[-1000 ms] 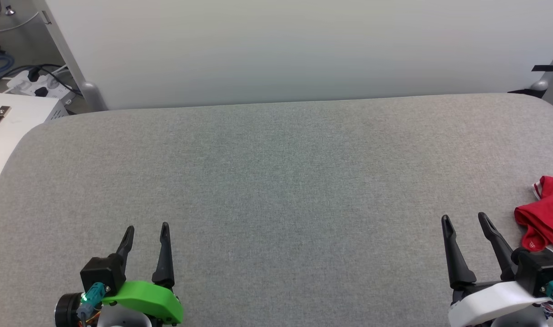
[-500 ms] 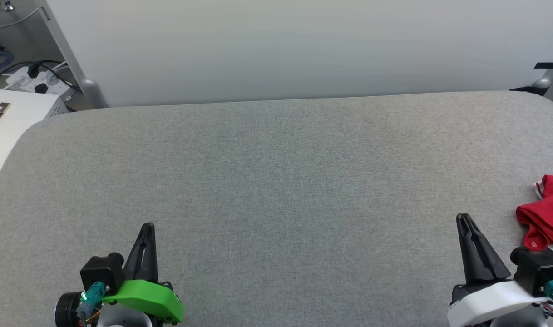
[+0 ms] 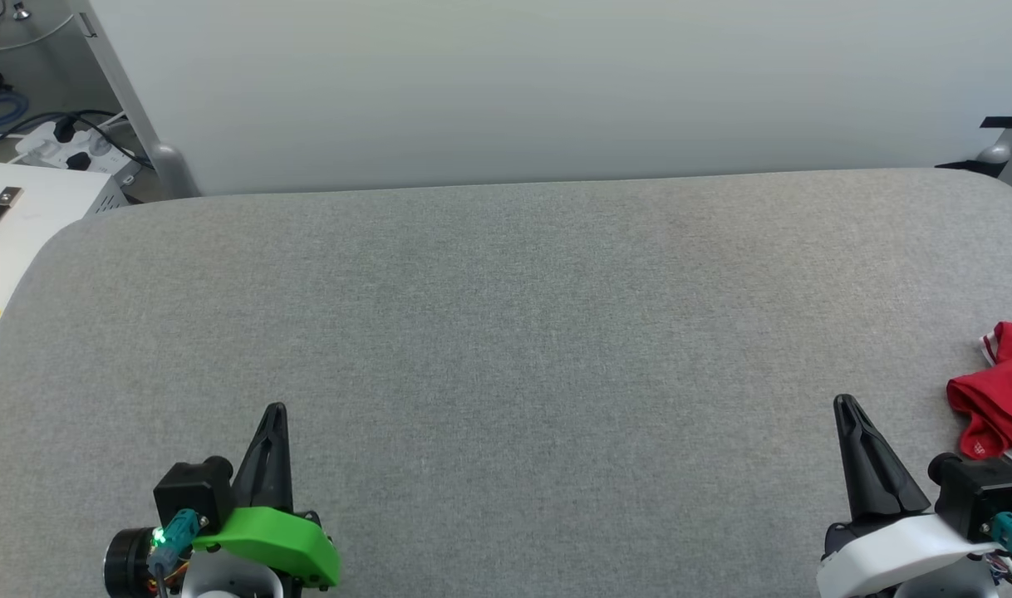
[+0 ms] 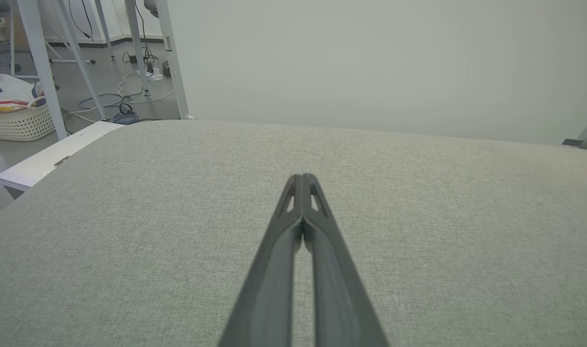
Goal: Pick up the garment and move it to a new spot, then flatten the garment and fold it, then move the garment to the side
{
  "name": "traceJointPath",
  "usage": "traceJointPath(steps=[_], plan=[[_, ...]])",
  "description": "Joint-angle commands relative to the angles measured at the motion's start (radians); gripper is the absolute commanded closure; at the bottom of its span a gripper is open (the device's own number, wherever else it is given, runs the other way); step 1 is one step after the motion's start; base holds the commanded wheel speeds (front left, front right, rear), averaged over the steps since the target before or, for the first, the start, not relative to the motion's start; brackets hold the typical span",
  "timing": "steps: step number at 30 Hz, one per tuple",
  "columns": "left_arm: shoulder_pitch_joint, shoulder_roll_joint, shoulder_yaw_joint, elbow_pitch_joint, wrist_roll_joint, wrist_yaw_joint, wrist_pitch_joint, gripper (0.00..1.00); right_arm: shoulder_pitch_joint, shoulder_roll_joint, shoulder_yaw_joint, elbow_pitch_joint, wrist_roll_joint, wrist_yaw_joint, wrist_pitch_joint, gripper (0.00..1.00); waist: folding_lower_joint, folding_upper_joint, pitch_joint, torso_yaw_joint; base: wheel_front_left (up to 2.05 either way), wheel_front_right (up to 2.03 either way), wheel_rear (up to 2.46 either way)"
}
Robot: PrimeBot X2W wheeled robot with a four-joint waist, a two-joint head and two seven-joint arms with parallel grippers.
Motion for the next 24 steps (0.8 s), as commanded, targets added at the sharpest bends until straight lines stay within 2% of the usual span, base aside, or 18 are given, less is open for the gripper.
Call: traceJointPath(steps=[1,24], plan=[[0.002,-0.007,0.009,-0.009,0.014,-0.007,0.007,1.0,-0.016,0.001,0.001,0.006,-0.011,0.0,0.004,1.0,0.0,0.0,0.0,0.0,0.0,0.0,0.0],[0.004,-0.042,0.043,-0.043,0.086,-0.026,0.053,1.0,-0.041,0.002,0.002,0.035,-0.04,0.0,0.014,1.0,0.0,0.0,-0.003,0.007,0.0,0.0,0.0]])
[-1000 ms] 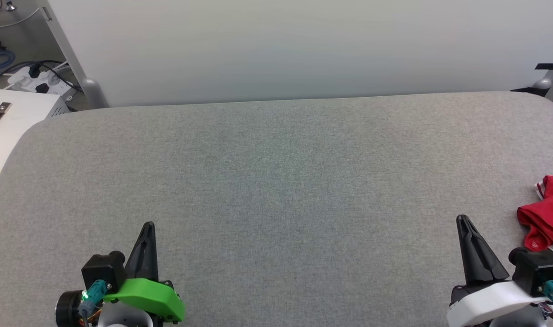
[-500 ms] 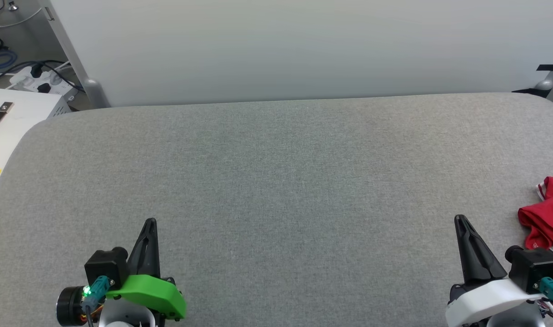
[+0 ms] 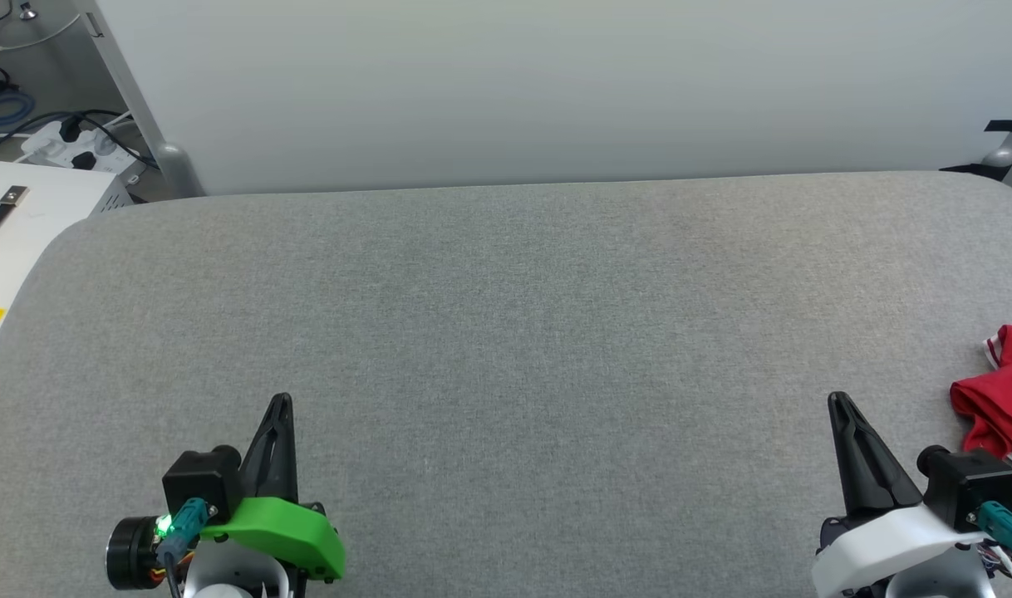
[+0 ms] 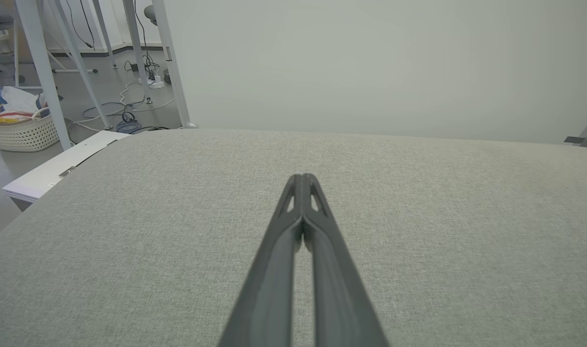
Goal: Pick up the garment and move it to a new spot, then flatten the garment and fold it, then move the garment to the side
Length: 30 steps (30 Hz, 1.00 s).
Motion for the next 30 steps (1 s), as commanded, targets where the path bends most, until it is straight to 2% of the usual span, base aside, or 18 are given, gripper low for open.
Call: traceJointPath(steps=[1,30], plan=[[0.004,-0.008,0.007,-0.008,0.014,-0.007,0.007,1.0,-0.019,0.001,0.001,0.007,-0.014,0.0,0.004,1.0,0.0,0.0,0.0,0.0,0.0,0.0,0.0],[0.007,-0.053,0.05,-0.051,0.105,-0.03,0.065,1.0,-0.05,0.003,0.003,0.043,-0.051,0.0,0.017,1.0,0.0,0.0,-0.003,0.008,0.0,0.0,0.0]])
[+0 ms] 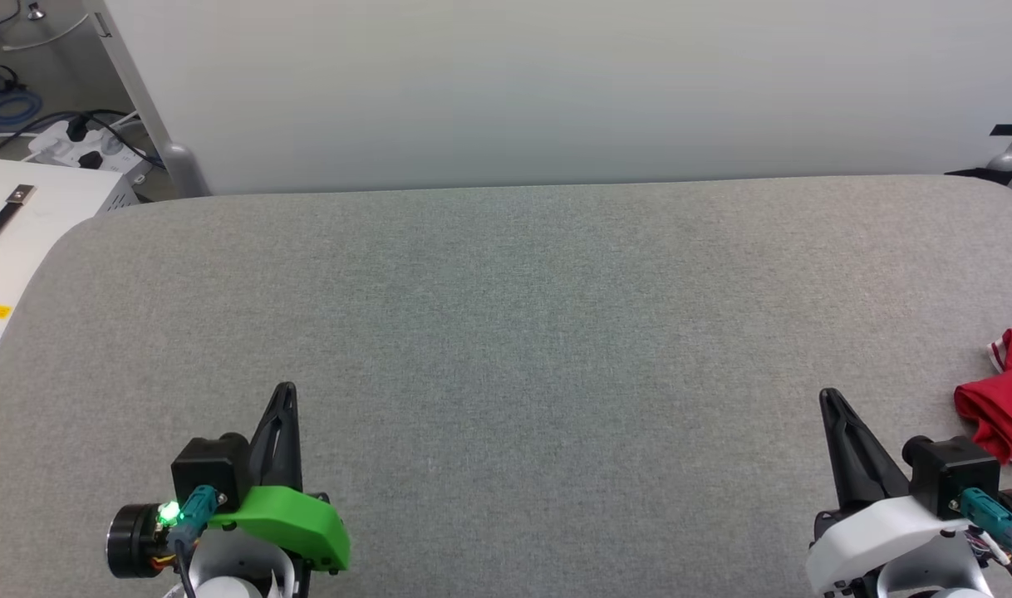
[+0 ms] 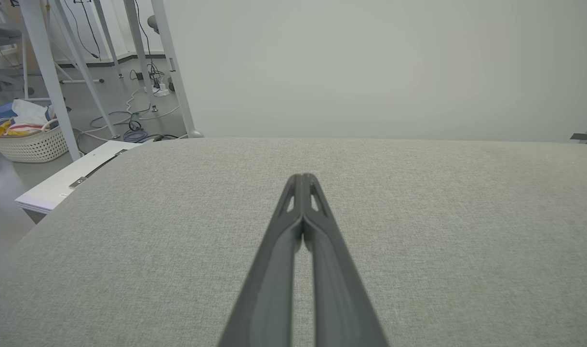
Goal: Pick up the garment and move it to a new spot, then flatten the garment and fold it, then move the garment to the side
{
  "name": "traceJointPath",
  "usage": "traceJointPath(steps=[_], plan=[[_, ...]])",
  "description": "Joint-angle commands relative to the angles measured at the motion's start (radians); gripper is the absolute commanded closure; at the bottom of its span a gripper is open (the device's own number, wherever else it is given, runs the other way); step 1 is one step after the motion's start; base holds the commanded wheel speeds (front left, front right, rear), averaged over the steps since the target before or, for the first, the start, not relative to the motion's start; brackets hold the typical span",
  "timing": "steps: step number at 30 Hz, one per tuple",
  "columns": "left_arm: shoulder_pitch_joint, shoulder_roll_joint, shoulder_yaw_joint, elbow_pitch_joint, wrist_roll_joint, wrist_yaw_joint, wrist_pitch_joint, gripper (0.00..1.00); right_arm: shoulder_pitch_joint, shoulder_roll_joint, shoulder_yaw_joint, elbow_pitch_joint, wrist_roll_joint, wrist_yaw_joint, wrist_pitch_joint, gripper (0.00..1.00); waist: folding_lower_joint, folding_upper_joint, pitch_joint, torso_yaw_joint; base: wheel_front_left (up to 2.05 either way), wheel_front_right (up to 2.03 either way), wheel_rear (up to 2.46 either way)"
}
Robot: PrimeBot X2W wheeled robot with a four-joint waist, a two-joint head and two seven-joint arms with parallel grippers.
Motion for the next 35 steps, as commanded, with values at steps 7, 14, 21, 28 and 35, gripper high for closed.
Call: traceJointPath(steps=[7,14,21,28,35], plan=[[0.008,-0.021,0.016,-0.015,0.037,-0.012,0.019,1.0,-0.026,0.002,0.002,0.014,-0.019,0.0,0.007,1.0,0.0,-0.0001,-0.001,0.002,0.0,0.0,0.0],[0.008,-0.031,0.027,-0.025,0.059,-0.017,0.033,1.0,-0.033,0.002,0.002,0.023,-0.028,0.0,0.01,1.0,0.0,-0.0001,-0.002,0.004,0.0,0.0,0.0],[0.009,-0.042,0.037,-0.036,0.081,-0.023,0.047,1.0,-0.041,0.003,0.003,0.032,-0.037,-0.001,0.013,1.0,0.0,-0.0001,-0.002,0.006,0.0,0.0,0.0],[0.01,-0.053,0.048,-0.046,0.103,-0.028,0.061,1.0,-0.048,0.003,0.003,0.04,-0.046,-0.001,0.016,1.0,0.0,-0.0001,-0.003,0.008,0.0,0.0,0.0],[0.01,-0.064,0.059,-0.057,0.126,-0.034,0.076,1.0,-0.056,0.004,0.004,0.049,-0.055,-0.001,0.02,1.0,0.0,-0.0001,-0.004,0.01,0.0,0.0,0.0]])
